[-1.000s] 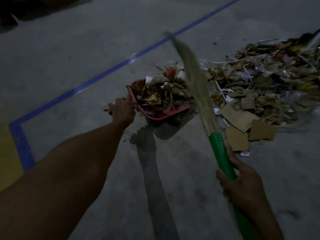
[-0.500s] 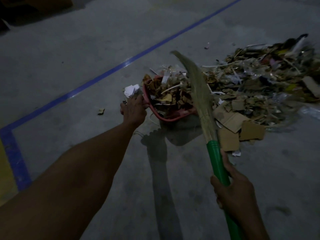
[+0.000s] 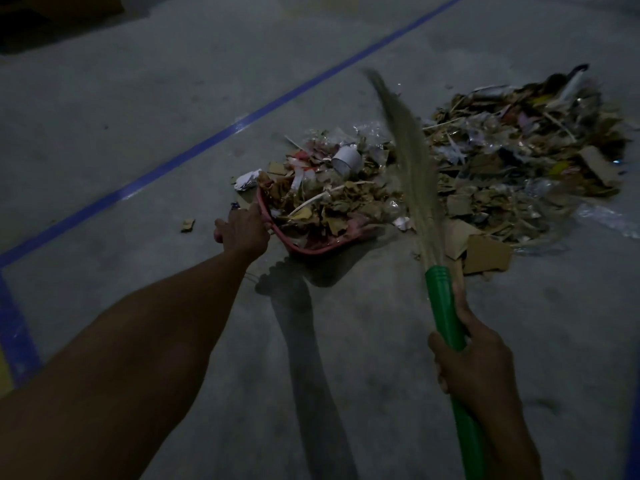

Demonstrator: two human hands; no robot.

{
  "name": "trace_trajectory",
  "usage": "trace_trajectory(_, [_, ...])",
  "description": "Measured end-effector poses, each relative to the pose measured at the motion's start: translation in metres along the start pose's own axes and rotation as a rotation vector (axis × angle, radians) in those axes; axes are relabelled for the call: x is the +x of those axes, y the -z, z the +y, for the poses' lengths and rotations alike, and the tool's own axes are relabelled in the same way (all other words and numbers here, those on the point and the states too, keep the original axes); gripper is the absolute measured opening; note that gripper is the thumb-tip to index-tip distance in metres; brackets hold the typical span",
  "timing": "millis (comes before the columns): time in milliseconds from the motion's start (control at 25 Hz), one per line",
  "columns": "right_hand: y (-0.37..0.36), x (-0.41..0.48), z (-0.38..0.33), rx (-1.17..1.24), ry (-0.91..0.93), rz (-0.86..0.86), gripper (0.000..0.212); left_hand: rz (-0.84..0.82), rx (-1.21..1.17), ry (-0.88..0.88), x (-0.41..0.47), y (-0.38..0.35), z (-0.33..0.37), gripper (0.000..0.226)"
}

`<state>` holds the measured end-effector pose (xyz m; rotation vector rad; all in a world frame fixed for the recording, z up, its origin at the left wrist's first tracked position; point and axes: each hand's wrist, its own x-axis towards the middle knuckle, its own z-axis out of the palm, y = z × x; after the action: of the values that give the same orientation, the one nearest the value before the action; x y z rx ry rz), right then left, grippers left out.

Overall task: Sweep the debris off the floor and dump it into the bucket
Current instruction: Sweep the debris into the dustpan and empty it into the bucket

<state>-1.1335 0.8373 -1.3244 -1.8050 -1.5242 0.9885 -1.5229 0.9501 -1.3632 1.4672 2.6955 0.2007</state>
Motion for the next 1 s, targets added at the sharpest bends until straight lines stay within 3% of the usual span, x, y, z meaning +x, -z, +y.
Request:
trace_trajectory(240, [-0.033,-0.013,0.011,-0.127,-0.156,-0.216,0.087,-0.041,0.003,-0.042,0.002,-0.001,0.006,0.032])
trace_trajectory(680, [-0.040,-0.054,-0.005,-0.258,-0.093,-0.211,0.096,0.020,-0.002,-0.146,0.010,0.004,0.010,0.037])
trace_trajectory(1000, [-0.026,-0.059,-0.018,-0.472,-0.109,-0.247,0.096,0.040,0.080,-0.059,0.016,0.009,-0.003,0.041])
